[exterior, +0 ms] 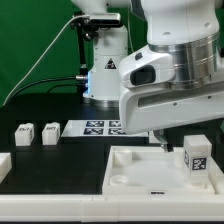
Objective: Assemble one leg
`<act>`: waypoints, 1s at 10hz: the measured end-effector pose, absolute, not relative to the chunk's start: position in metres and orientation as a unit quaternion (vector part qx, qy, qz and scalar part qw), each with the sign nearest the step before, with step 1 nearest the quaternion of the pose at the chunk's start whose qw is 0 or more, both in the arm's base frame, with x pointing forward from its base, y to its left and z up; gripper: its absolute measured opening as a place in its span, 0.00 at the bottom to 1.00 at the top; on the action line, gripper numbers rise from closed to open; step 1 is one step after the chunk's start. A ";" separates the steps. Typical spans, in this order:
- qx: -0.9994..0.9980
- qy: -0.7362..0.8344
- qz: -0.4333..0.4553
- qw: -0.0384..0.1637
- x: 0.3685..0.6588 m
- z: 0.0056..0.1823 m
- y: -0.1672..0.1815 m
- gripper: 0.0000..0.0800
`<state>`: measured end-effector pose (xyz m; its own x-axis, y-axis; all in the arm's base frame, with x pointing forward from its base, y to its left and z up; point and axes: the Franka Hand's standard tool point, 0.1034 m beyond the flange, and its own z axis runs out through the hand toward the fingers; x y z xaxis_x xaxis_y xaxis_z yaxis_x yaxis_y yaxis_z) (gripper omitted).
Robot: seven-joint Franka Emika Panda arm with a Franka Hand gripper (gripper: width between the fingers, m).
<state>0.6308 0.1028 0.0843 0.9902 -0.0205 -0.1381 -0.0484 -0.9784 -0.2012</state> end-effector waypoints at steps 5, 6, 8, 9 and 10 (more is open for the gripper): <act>-0.993 0.015 0.062 0.102 0.634 0.083 0.105 0.64; -0.993 0.012 0.062 0.102 0.633 0.082 0.109 0.43; -0.993 0.013 0.063 0.101 0.633 0.082 0.108 0.37; -0.993 0.013 0.063 0.101 0.633 0.082 0.108 0.37; -0.993 0.024 0.064 0.101 0.633 0.082 0.108 0.37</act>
Offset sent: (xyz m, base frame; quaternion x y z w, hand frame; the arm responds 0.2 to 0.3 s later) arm 0.0022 0.0001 -0.0051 -0.0179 0.0037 -0.0324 0.9993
